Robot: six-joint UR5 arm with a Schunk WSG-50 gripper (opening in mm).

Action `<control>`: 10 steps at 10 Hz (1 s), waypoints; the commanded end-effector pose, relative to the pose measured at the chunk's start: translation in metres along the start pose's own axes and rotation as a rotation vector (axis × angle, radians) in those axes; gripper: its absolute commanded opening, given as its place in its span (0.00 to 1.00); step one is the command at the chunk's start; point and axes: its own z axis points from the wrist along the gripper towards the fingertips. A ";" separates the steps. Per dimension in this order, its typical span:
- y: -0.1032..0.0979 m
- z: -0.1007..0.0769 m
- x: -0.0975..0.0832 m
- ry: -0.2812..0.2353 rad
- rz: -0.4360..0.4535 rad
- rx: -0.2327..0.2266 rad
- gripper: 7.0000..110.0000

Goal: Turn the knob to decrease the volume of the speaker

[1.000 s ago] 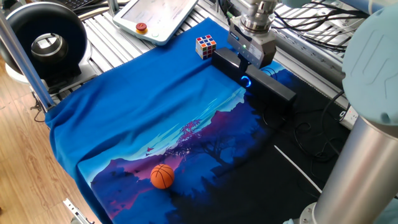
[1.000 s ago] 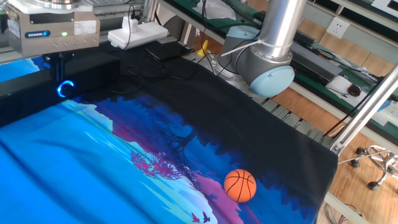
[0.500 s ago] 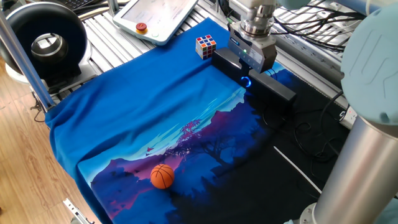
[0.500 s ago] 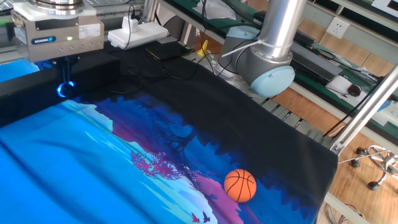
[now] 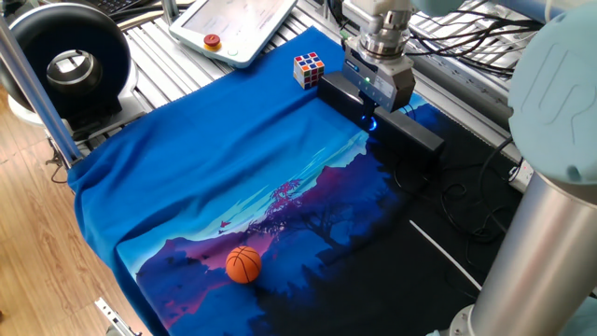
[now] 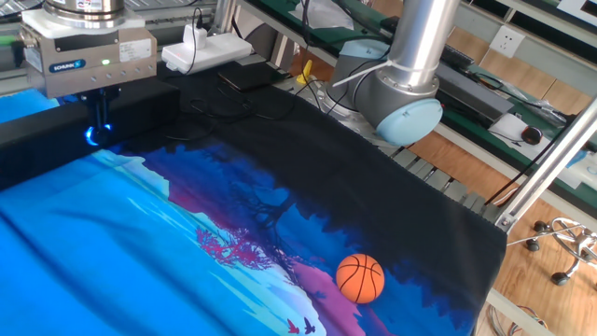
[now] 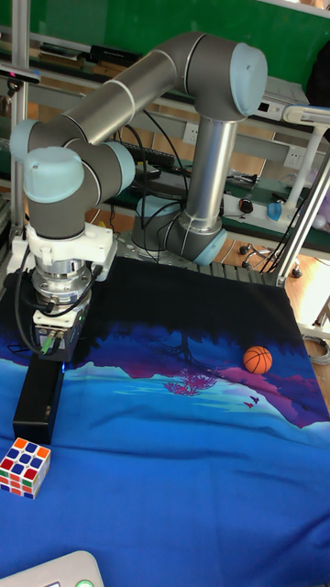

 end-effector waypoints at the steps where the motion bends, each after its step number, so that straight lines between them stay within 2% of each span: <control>1: -0.001 0.000 -0.007 -0.020 0.005 -0.007 0.00; 3: -0.001 -0.001 -0.008 -0.015 0.011 -0.005 0.00; 6: -0.004 0.005 0.002 0.008 0.006 -0.011 0.00; 10: -0.002 0.007 0.002 0.015 0.006 -0.024 0.00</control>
